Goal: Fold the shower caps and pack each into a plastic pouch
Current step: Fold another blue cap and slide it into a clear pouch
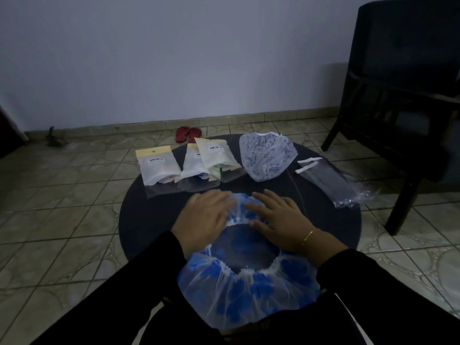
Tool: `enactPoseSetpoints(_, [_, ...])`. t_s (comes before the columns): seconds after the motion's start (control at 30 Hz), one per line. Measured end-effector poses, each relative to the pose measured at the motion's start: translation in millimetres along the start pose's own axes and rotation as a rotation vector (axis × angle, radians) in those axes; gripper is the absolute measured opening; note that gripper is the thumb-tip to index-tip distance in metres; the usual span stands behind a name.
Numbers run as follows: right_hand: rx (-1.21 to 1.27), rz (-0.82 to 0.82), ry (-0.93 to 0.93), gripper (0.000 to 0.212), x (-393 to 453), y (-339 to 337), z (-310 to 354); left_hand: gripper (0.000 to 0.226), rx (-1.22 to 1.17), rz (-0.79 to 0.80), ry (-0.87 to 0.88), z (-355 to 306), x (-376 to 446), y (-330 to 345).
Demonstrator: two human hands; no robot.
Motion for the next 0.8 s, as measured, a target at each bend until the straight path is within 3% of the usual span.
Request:
enactPoseSetpoints(0.1, [0.002,0.128,0.040,0.053,-2,19,-7,0.058,0.045,0.380,-0.069,8,-6,40])
enactPoseSetpoints(0.17, [-0.016,0.155,0.064,0.053,-2,23,-11,0.058,0.049,0.470,-0.139,17,-10,49])
enactPoseSetpoints(0.27, [0.005,0.184,0.087,0.051,-1,22,-13,0.061,0.012,0.491,-0.169,18,-7,50])
enactPoseSetpoints(0.37, [0.006,0.184,0.130,0.049,-2,13,-13,0.061,-0.186,0.519,-0.264,25,-1,40])
enactPoseSetpoints(0.47, [-0.060,0.152,0.191,0.047,-6,0,-21,0.067,-0.255,0.471,-0.331,42,3,16])
enactPoseSetpoints(0.6, [-0.202,0.175,0.282,0.064,-14,-14,-35,0.032,-0.039,0.279,-0.225,42,8,-18])
enactPoseSetpoints(0.7, [-0.274,-0.041,0.253,0.059,-16,-31,-25,0.030,0.114,0.156,-0.078,18,13,-25])
enactPoseSetpoints(0.77, [-0.228,-0.234,0.141,0.048,-17,-35,-11,0.045,0.124,0.210,-0.046,4,12,-10])
enactPoseSetpoints(0.8, [-0.183,-0.253,0.079,0.044,-17,-31,-5,0.051,0.137,0.298,-0.070,0,10,4])
Point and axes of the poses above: each hand's wrist, its own x-axis towards the middle knuckle, its own y-axis out of the palm, z = x × y, the point moved 7 cm from there along x, towards the middle knuckle, and after that the axes turned 1 degree about x, right-handed, at the moved point
